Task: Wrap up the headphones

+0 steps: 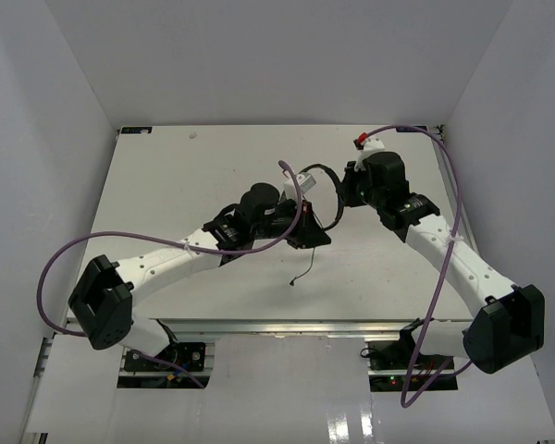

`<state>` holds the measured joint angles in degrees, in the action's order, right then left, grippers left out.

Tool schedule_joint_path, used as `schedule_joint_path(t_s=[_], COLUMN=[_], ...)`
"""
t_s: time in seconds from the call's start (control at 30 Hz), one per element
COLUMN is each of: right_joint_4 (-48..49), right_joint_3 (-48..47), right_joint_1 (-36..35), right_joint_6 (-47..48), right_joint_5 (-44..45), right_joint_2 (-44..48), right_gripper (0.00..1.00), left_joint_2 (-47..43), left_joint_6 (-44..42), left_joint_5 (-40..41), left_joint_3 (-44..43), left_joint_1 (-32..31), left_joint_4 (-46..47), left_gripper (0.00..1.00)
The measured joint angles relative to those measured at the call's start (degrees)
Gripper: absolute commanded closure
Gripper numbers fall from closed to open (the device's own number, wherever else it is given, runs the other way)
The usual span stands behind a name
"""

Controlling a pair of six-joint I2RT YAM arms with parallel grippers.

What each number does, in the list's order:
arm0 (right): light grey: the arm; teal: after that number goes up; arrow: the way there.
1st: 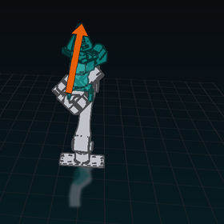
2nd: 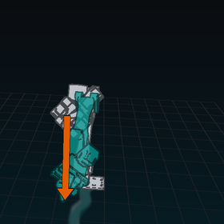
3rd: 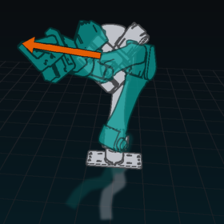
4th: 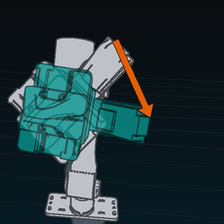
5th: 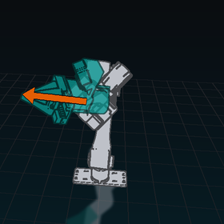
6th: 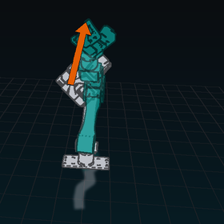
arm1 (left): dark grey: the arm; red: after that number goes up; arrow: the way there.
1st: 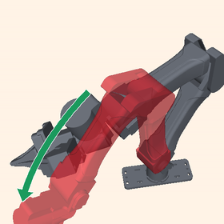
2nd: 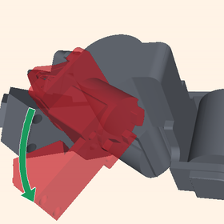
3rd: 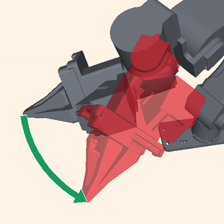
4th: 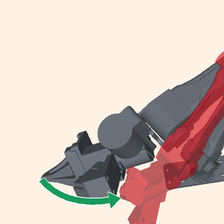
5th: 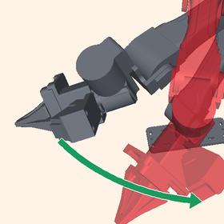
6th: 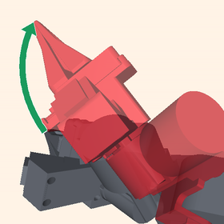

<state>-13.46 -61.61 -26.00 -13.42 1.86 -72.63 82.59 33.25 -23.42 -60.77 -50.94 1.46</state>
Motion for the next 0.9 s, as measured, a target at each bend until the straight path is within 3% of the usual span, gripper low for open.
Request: schedule_joint_path(t_s=[0.5,0.7,0.9], right_joint_4=[-0.5,-0.4,-0.3], right_joint_3=[-3.1,-3.7,-4.3], right_joint_1=[3.6,5.6,8.1], right_joint_6=[-1.7,-3.3,-5.0], right_joint_5=[-6.0,-9.1,-15.0], right_joint_2=[-2.1,-2.7,-2.7], right_gripper=[0.92,0.92,0.92], left_joint_2=[-7.4,-8.8,-10.2], left_joint_6=[-11.4,-14.3,-16.1], left_joint_5=[12.2,14.8,16.8], left_joint_3=[8.6,17.2,22.6], left_joint_1=[-2.7,-3.1,-3.1], left_joint_4=[-0.3,3.1,9.3], left_gripper=[0.79,0.69,0.67])
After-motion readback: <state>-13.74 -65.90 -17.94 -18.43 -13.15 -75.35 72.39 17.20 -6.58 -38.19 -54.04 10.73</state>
